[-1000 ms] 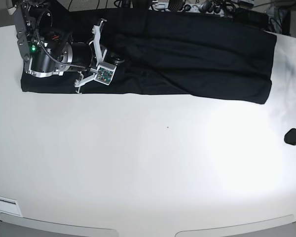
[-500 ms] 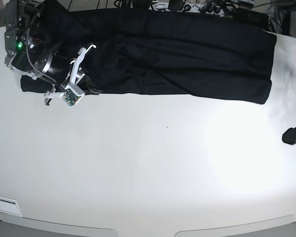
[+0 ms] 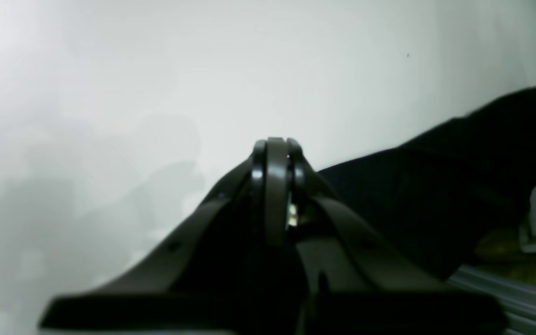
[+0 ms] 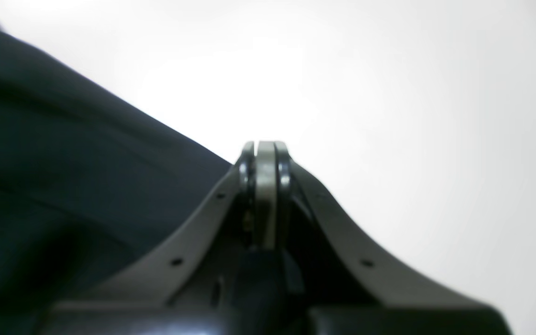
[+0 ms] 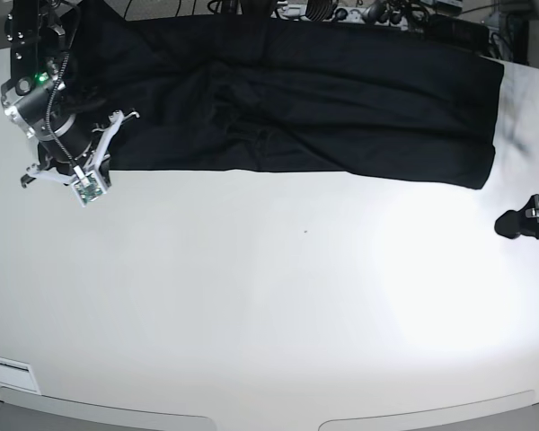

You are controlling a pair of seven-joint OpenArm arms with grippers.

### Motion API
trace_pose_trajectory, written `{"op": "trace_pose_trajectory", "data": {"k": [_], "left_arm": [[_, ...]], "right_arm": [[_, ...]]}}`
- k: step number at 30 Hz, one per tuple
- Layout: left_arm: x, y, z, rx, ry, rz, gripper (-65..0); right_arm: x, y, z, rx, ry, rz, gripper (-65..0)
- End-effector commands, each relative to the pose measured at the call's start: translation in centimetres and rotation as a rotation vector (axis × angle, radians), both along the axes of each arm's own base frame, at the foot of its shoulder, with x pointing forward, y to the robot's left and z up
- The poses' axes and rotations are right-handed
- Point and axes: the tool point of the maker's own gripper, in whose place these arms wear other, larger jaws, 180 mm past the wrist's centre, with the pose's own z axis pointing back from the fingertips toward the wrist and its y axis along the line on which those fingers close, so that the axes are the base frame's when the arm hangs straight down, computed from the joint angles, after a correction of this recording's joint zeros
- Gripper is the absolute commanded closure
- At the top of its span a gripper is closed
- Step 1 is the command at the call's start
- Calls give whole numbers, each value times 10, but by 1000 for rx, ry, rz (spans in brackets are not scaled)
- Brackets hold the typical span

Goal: Fold the T-shirt properly
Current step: 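Release the sleeve and regrasp the shirt's side edge with the right gripper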

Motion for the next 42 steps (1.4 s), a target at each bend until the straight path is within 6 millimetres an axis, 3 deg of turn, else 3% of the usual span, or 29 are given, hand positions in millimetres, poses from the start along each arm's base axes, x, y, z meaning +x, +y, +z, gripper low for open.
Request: {"op": "trace_pose_trajectory", "data": {"k": [1, 3, 7, 12, 18, 23, 26, 31, 36, 40, 42], "left_arm": [[4, 9, 15, 19, -28, 14, 0], [0, 4, 13, -18, -27, 7, 0], [-3, -10, 13, -75, -60, -45, 0], [-18, 1, -6, -39, 30, 1, 0], [-44, 16, -31, 13, 138, 50, 0], [-49, 22, -25, -33, 111, 91, 0], [-42, 29, -9, -58, 49, 123, 0], [-36, 42, 13, -60, -24, 152, 0], [-36, 45, 17, -53, -28, 152, 0], [-36, 44, 18, -59, -32, 151, 0], [-36, 45, 18, -58, -32, 151, 0]], "right_arm": [[4, -10, 12, -6, -42, -21, 0], [1, -24, 17, 34, -47, -85, 0], [-6, -32, 22, 105, -43, -106, 0], [-23, -36, 16, 141, 3, -106, 0], [-42, -7, 8, 259, 68, -1, 0], [-50, 22, 9, 350, 76, 111, 0], [-56, 31, -11, 368, 131, 118, 0], [-73, 18, -79, 287, 307, 13, 0], [-64, 1, -107, 191, 351, -54, 0], [-35, 4, -97, 175, 285, -50, 0], [-16, -8, -89, 153, 234, -122, 0]]}}
